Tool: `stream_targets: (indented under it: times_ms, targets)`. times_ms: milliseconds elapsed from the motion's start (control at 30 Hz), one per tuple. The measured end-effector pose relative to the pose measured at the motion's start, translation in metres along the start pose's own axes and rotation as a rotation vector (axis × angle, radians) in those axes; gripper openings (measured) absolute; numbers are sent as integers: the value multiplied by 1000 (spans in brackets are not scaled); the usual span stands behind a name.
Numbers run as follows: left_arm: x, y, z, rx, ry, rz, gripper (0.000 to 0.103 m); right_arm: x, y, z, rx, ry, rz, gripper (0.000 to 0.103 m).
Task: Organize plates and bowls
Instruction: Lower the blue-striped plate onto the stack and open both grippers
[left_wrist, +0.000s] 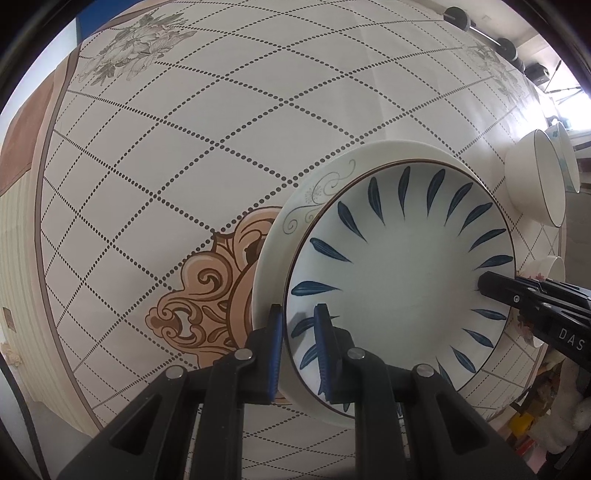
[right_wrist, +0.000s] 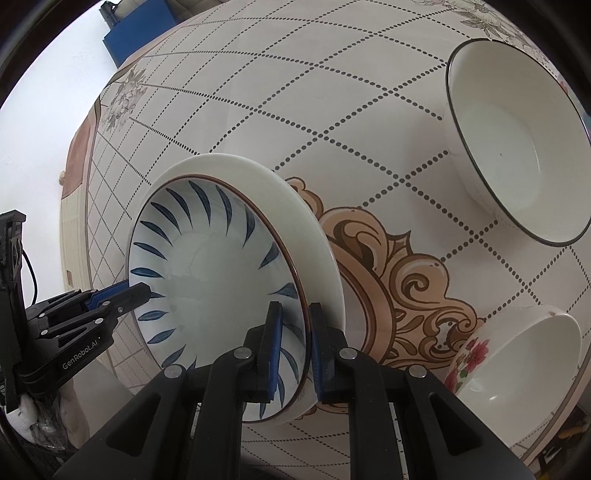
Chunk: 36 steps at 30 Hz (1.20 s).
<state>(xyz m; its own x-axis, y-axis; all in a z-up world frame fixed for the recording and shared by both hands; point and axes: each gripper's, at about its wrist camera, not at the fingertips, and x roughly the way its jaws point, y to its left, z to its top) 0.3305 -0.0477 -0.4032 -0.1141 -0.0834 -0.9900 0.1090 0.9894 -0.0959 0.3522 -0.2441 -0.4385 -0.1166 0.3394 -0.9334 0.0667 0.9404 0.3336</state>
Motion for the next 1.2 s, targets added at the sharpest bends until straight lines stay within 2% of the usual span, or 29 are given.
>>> stream_targets:
  times_ms: [167,400,633,767,867,967,1033,1167,1200]
  targets:
    - [2,6,6,-20,18,-15,15,2,3,3,22,18,-11,18]
    - [4,18,18,-56,44,-42,16,3,-4,7,82,45,48,27]
    - [3,31,24,-85,52,-72,18,2,-8,8,114,61,121,46]
    - [-3,36,21,-86,39,-70,25,-5,-11,10,136,57,164,57]
    - [-10,36,18,-88,20,-49,30,-13,-13,11,137,48,160,59]
    - [-20,34,10,-98,-15,-17,30,-20,-12,10,132,32,142,64]
    - [-29,33,6,-104,-48,7,30,-24,-10,8,122,19,97,76]
    - [-50,28,-8,-105,-129,64,31,-37,-7,-4,106,-17,16,77]
    - [-56,27,-10,-109,-148,70,31,-40,-5,-7,100,-30,-13,82]
